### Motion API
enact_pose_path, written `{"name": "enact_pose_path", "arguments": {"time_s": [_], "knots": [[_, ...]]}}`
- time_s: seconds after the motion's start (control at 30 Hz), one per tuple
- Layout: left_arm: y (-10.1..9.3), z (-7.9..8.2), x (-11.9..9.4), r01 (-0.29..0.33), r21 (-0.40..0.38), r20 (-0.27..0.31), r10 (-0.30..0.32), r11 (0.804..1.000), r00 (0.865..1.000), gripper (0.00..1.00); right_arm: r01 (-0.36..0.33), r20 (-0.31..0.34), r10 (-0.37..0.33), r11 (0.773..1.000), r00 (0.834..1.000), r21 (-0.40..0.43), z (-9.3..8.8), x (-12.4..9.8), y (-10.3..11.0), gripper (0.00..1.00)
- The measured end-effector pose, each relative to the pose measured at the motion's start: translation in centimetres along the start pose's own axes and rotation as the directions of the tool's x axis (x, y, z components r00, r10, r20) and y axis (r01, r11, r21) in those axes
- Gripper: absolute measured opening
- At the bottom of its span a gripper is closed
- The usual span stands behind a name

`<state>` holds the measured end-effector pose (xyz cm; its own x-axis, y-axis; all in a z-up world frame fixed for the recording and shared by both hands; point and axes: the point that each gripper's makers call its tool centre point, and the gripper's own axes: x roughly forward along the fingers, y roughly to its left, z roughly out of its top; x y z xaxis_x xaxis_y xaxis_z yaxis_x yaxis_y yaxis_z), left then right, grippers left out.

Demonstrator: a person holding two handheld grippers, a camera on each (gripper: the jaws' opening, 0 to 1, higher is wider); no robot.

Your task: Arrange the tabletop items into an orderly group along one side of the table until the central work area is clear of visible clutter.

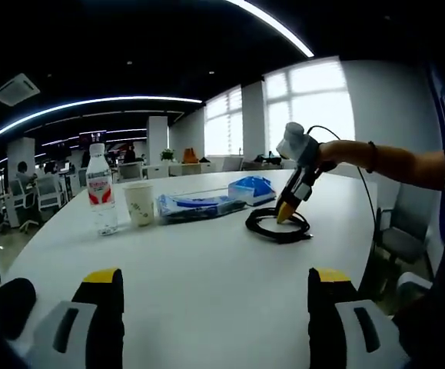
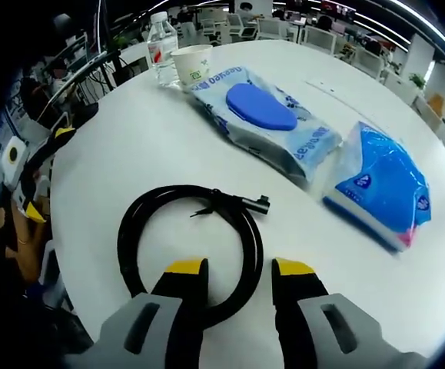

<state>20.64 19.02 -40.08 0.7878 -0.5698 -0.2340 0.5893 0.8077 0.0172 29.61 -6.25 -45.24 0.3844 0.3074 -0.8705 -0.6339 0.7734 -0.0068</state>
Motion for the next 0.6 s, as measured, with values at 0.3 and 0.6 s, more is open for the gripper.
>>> {"name": "enact_pose_path", "arguments": {"time_s": [0.3, 0.6], "knots": [[0.06, -0.02, -0.09, -0.005, 0.005, -0.009, 0.005, 1.0, 1.0, 1.0, -0.002, 0.0, 0.002, 1.0, 1.0, -0.009, 0.16, 0.12, -0.18, 0.05], [0.11, 0.25, -0.22, -0.012, 0.009, -0.002, 0.012, 1.0, 1.0, 0.99, -0.009, 0.02, 0.008, 0.999, 1.0, 0.042, 0.31, 0.13, -0.25, 0.03]]}}
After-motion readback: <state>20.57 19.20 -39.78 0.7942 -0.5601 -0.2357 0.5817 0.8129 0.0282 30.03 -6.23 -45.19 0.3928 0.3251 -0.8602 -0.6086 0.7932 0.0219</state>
